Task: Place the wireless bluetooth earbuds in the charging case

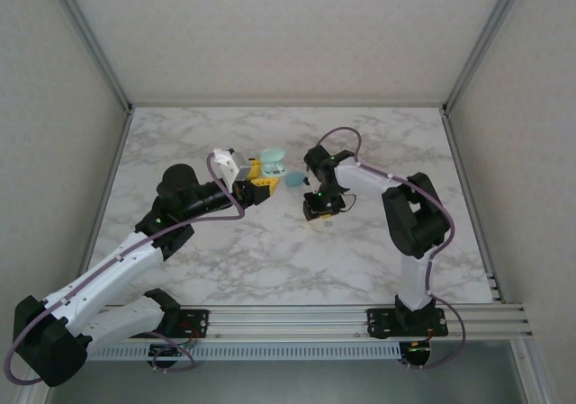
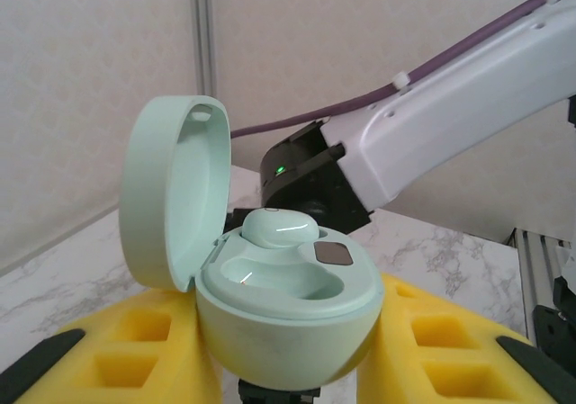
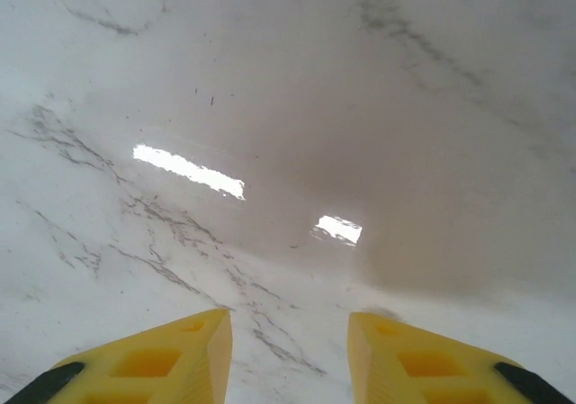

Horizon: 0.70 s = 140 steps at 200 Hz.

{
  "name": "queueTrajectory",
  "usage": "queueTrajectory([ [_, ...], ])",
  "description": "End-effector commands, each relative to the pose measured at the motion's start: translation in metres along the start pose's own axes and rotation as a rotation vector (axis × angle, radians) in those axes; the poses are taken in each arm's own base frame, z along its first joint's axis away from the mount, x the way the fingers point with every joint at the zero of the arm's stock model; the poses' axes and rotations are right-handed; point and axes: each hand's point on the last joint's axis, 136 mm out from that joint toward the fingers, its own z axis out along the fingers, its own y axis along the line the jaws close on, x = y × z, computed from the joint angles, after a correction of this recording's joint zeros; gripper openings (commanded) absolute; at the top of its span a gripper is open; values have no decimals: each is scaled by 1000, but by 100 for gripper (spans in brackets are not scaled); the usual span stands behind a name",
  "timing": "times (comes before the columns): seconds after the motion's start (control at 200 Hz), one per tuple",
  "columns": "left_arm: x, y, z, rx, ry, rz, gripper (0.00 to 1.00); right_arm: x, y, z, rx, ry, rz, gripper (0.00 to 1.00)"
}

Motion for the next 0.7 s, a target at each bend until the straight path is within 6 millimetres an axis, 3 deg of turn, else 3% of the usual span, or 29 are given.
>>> queueTrajectory([
  [0.0,-15,-4,-5,-2,-34,33,20,-7,-10,-33,7,-130,157,43],
  [0.085,-14,-5,-5,-1,-32,33,20,2,-19,-32,-23,-141,291,48],
  [0.275,-13,-5,-4,4,-32,33,20,15,-13,-12,-127,-121,459,54],
  [0.511,-11,-5,-5,0,-30,33,20,27,-23,6,-86,-89,537,56],
  [0.696,-10,-4,-3,4,-28,28,20,27,-18,16,-112,-68,541,55],
])
